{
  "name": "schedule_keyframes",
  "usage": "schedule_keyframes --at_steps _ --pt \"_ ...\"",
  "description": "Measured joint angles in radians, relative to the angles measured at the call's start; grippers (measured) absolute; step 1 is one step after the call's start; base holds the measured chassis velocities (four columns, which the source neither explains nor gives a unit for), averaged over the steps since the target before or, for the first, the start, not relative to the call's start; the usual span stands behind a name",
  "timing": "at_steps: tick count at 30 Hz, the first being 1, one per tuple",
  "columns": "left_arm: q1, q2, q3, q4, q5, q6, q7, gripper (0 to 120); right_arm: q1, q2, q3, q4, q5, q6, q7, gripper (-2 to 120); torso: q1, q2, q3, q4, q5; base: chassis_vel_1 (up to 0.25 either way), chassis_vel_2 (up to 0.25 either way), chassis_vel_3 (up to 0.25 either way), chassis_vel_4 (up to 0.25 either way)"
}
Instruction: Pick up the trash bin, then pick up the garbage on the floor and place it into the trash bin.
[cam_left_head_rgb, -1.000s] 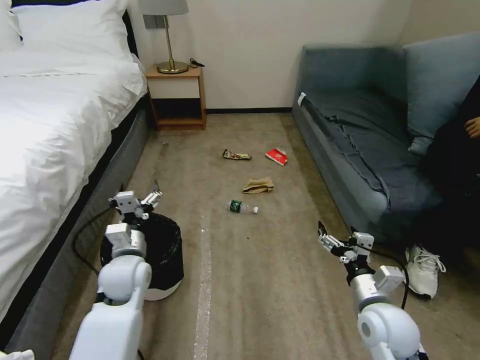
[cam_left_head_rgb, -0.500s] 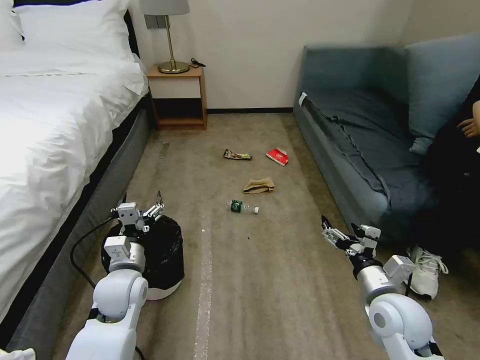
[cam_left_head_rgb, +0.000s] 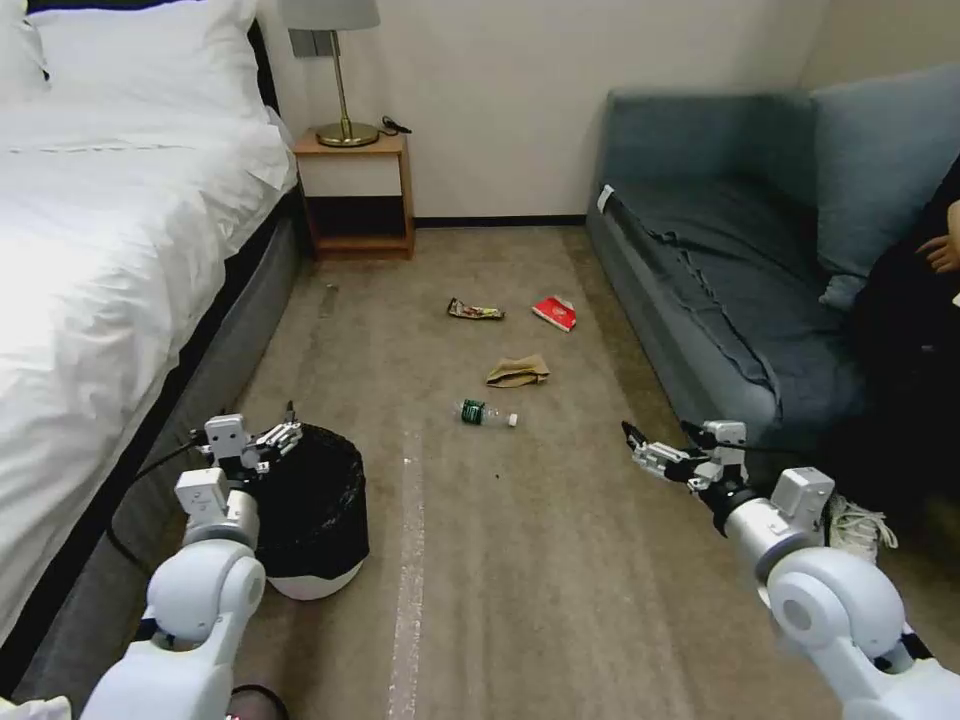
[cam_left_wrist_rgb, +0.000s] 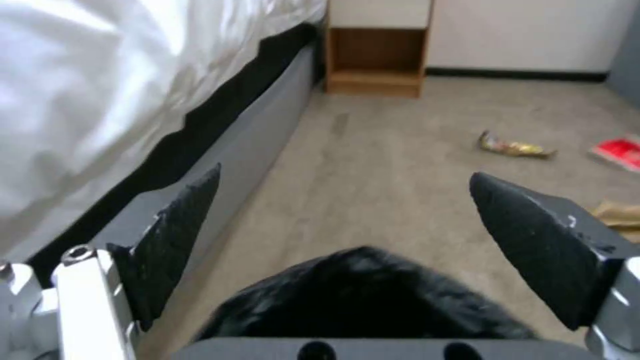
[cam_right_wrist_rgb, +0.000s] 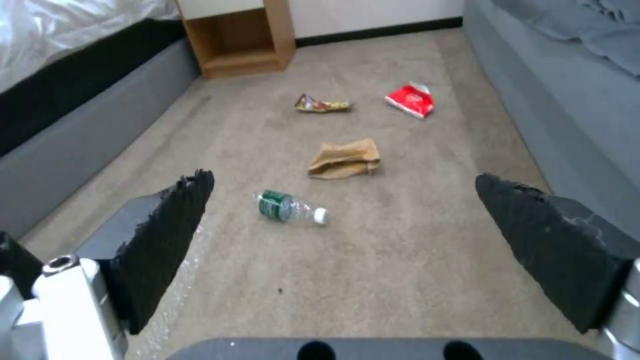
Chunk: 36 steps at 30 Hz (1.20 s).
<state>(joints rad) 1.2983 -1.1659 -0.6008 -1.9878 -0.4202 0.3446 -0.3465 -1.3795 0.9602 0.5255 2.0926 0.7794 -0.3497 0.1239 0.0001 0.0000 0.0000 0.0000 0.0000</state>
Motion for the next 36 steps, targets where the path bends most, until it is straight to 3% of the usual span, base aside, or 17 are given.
schedule_keyframes --at_steps 3,4,5,10,11,13,15,16,19,29,36 --pt "-0.004 0.023 -0.012 -0.006 -0.022 0.052 -0.035 100 0.003 0.0 -0.001 -0.012 -0.002 0.0 -0.001 100 0.0 0.0 0.0 0.0 0.0 0.0 0.0 0.0 0.0" --pt "-0.01 0.035 -0.018 -0.009 -0.037 0.097 -0.061 100 0.006 0.001 -0.002 -0.019 -0.004 0.001 -0.002 100 0.0 0.0 0.0 0.0 -0.0002 0.0 0.0 0.0 0.0" --pt "-0.01 0.035 -0.018 -0.009 -0.037 0.097 -0.061 100 0.006 0.001 -0.002 -0.019 -0.004 0.001 -0.002 100 0.0 0.0 0.0 0.0 -0.0002 0.0 0.0 0.0 0.0" --pt "-0.026 0.043 -0.022 -0.018 -0.08 0.237 -0.128 100 0.013 0.007 -0.007 -0.042 -0.012 0.007 -0.006 100 0.0 0.0 0.0 0.0 -0.0001 0.0 0.0 0.0 0.0" --pt "-0.026 0.043 -0.022 -0.018 -0.08 0.237 -0.128 100 0.013 0.007 -0.007 -0.042 -0.012 0.007 -0.006 100 0.0 0.0 0.0 0.0 -0.0001 0.0 0.0 0.0 0.0" --pt "-0.045 0.042 -0.021 -0.017 -0.143 0.294 -0.164 100 0.016 0.011 -0.012 -0.056 -0.021 0.015 -0.014 100 0.0 0.0 0.0 0.0 -0.0001 0.0 0.0 0.0 0.0" --pt "-0.045 0.042 -0.021 -0.017 -0.143 0.294 -0.164 100 0.016 0.011 -0.012 -0.056 -0.021 0.015 -0.014 100 0.0 0.0 0.0 0.0 -0.0001 0.0 0.0 0.0 0.0" --pt "-0.064 0.042 -0.024 -0.003 -0.198 0.333 -0.193 100 0.02 0.013 -0.016 -0.068 -0.029 0.021 -0.018 100 0.0 0.0 0.0 -0.0001 -0.0001 0.0 0.0 0.0 0.0" --pt "-0.079 0.047 -0.03 0.017 -0.232 0.379 -0.223 100 0.027 0.017 -0.022 -0.085 -0.039 0.026 -0.022 100 0.0 0.0 0.0 -0.0001 -0.0001 0.0 0.0 0.0 0.0" --pt "-0.113 0.043 -0.03 0.101 -0.233 0.399 -0.243 100 0.049 0.026 -0.037 -0.12 -0.053 0.033 -0.024 100 0.0 0.0 0.0 0.0 -0.0001 0.0 0.0 0.0 0.0" --pt "-0.14 0.022 -0.014 0.204 -0.174 0.387 -0.187 99 0.063 0.037 -0.047 -0.141 -0.056 0.036 -0.024 100 0.0 0.0 0.0 0.0 -0.0002 0.0 0.0 0.0 0.0"
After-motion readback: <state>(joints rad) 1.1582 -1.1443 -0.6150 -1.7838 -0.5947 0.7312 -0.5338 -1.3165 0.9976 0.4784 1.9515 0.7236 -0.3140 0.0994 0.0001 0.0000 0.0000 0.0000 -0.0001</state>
